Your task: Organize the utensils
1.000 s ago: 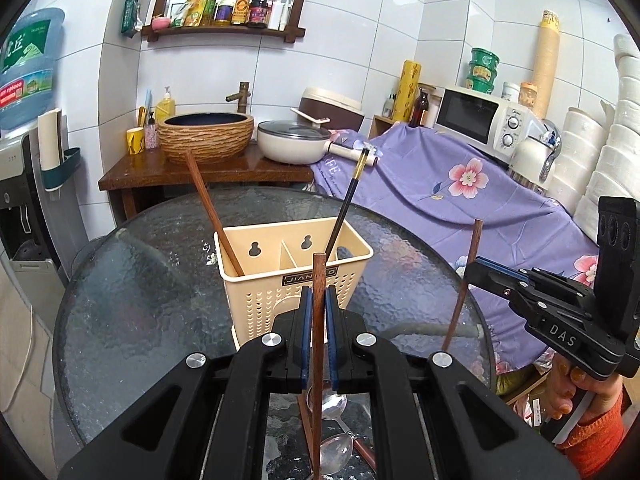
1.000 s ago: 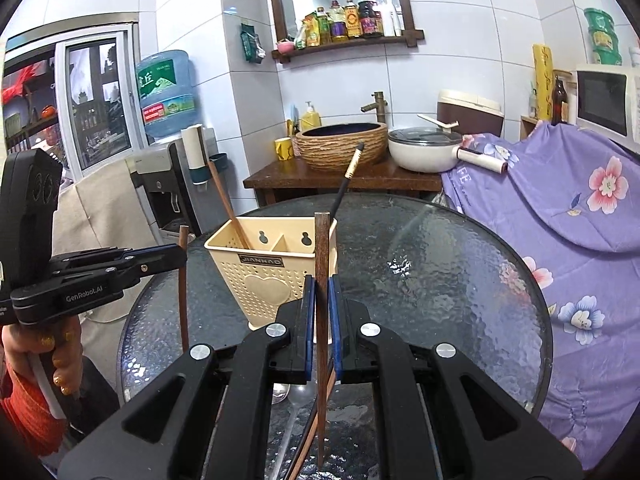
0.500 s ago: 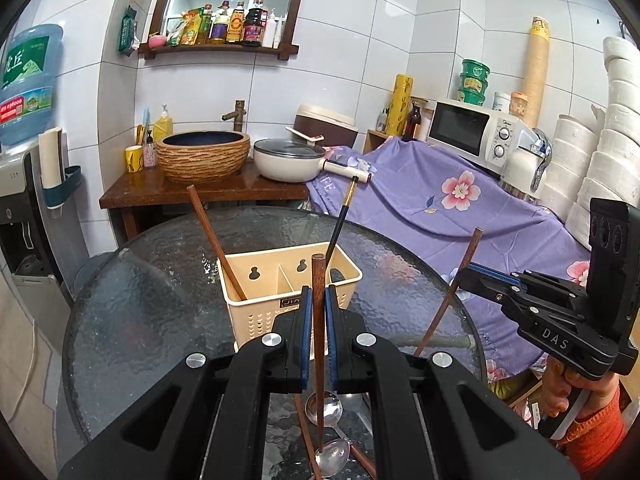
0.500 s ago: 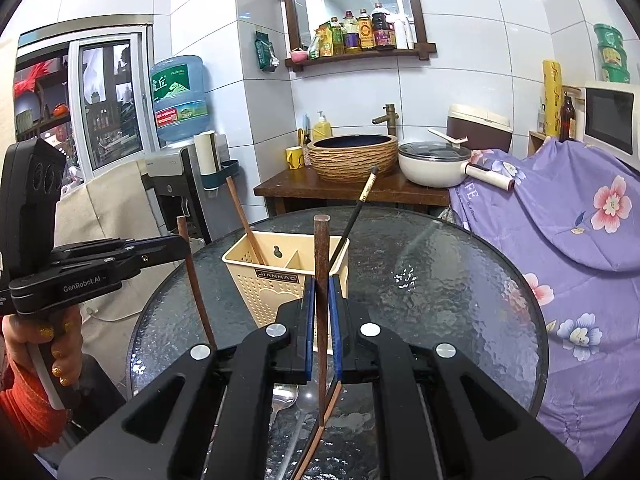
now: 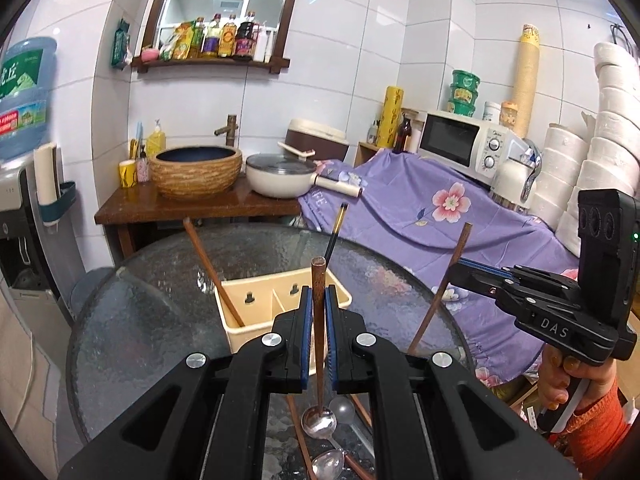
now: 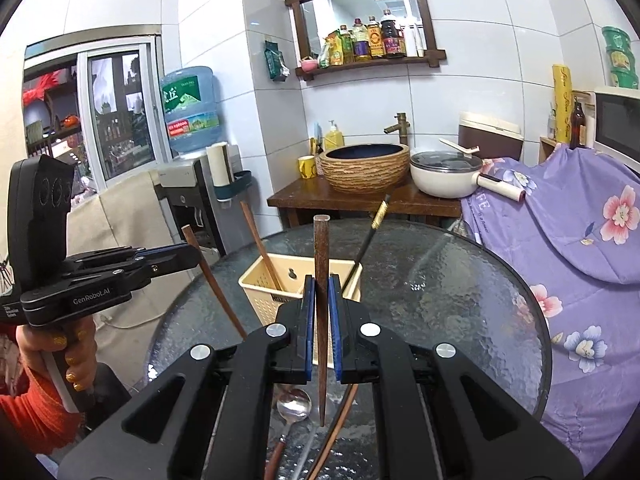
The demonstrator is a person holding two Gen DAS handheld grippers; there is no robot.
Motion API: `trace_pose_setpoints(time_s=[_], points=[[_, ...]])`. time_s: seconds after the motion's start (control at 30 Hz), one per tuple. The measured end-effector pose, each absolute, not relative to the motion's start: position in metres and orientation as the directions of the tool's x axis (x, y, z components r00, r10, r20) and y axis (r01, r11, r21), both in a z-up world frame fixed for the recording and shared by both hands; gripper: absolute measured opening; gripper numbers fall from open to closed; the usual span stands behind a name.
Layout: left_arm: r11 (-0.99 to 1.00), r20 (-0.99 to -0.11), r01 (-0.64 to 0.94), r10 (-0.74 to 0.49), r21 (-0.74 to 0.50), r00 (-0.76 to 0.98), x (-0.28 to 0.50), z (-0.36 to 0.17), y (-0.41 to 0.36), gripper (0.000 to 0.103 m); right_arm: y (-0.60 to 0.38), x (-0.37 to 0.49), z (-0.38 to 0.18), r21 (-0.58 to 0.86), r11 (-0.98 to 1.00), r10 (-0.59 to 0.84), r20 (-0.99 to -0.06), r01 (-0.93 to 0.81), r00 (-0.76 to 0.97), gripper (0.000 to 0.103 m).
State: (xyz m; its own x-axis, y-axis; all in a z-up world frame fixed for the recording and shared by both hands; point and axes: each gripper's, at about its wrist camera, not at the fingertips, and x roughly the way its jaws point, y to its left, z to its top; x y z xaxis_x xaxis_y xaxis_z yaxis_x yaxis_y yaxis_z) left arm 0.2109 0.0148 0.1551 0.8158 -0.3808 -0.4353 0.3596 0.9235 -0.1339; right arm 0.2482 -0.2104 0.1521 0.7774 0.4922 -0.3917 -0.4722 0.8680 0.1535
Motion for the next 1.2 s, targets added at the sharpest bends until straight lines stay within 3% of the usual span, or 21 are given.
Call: trace_pose_setpoints(time_s=[0.23, 0.57, 0.7, 1.2], points=[[0.921, -0.361, 0.375, -0.385, -0.101, 0.849, 0.214, 0.210, 0.013, 0.007, -0.203, 0.262, 0.208, 0.144, 0.848, 0.528, -0.328, -0.511, 0.783, 0.008], [0.959, -0.283, 0.276, -0.281, -0.060, 0.917, 0.249, 0.275, 0.017, 0.007, -0.183, 0.306, 0.280, 0.131, 0.867, 0.498, -0.247, -0.480, 0.831, 0.008], [0.970, -0.306, 0.238, -0.243, -0.057, 0.920, 0.270, 0.268, 0.016, 0.007, -0.172, 0.328, 0.268, 0.135, 0.877, 0.479, -0.274, -0.460, 0.834, 0.008], [0.980, -0.500, 0.167, -0.200, -0.110, 0.843, 0.334, 0.164, 0.026, 0.007, -0.144, 0.378, 0.150, 0.156, 0.895, 0.441, -0.445, -0.417, 0.780, 0.008]])
